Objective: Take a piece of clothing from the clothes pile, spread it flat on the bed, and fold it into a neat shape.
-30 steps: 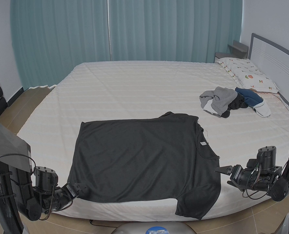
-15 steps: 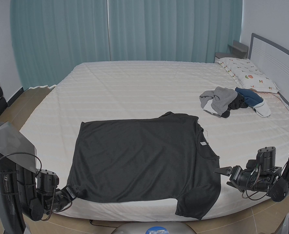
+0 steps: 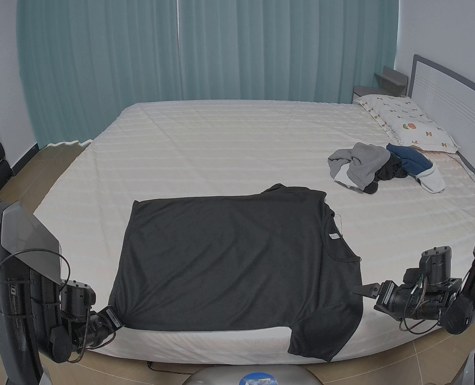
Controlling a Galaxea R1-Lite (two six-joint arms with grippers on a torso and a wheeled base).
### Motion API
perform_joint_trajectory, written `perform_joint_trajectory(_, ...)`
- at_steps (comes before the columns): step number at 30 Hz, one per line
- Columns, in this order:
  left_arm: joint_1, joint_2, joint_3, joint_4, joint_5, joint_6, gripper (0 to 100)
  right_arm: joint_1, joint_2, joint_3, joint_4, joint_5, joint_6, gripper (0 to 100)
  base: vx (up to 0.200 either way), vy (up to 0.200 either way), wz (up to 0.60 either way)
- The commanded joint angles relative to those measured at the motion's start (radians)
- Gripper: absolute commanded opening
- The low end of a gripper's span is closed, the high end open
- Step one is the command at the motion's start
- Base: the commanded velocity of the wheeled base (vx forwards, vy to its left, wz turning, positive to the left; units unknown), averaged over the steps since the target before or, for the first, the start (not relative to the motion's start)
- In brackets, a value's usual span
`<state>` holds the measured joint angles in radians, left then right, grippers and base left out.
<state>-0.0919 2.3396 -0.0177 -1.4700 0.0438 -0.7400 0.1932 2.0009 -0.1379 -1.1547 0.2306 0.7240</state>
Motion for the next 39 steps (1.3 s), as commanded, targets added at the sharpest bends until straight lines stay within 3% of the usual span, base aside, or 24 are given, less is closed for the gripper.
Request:
perform_joint_trajectory(1,0.004,0.001,0.013,0.007,0.007,0.008,0,0.000,0.064,0.020,-0.002,-0.005,-0.038,100,0.000,0.000,0.00)
perform_joint_trajectory(9,0.012,0.004,0.013,0.025,0.010,0.037,0,0.002,0.139,0.027,-0.017,-0.005,-0.089,100,0.000,0.000,0.00)
perform_joint_trajectory(29,0.008,0.010,0.013,0.025,0.005,0.036,0,0.002,0.246,-0.042,-0.105,-0.010,-0.080,100,0.000,0.000,0.00)
perform_joint_trajectory(30,0.008,0.010,0.013,0.025,0.005,0.036,0,-0.003,0.253,-0.051,-0.112,-0.010,-0.080,0,0.000,0.000,0.00)
perform_joint_trajectory(39,0.008,0.010,0.013,0.025,0.005,0.036,0,0.002,0.262,-0.023,-0.115,-0.090,-0.089,0,0.000,0.000,0.00)
